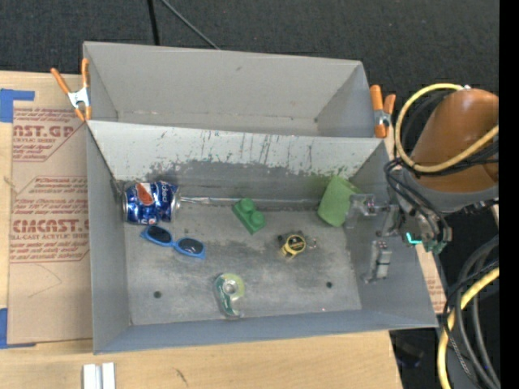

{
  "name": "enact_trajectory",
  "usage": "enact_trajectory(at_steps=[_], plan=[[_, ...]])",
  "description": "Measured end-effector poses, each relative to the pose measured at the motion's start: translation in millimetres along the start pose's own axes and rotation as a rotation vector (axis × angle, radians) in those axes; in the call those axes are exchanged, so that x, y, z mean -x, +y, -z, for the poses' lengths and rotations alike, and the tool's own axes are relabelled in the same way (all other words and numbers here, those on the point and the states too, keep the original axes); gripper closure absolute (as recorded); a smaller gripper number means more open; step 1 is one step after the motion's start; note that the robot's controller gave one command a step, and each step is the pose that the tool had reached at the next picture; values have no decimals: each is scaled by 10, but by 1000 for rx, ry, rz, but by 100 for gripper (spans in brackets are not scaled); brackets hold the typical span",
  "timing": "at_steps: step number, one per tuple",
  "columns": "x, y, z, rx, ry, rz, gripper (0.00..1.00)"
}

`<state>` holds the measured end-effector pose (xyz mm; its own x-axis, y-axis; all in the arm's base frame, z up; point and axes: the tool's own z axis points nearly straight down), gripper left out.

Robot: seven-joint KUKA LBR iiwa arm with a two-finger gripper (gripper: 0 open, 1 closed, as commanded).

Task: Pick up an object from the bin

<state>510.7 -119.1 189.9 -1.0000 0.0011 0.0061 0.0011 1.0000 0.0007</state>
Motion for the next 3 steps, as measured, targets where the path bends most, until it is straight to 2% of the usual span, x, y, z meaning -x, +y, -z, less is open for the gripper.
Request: enact_trajectory(at_steps=[1,2,3], plan=[[390,743,-1064,3,-2,83,0],[405,713,-1012,0,-7,79,100],[599,733,-1146,-2,-13,1175,100]])
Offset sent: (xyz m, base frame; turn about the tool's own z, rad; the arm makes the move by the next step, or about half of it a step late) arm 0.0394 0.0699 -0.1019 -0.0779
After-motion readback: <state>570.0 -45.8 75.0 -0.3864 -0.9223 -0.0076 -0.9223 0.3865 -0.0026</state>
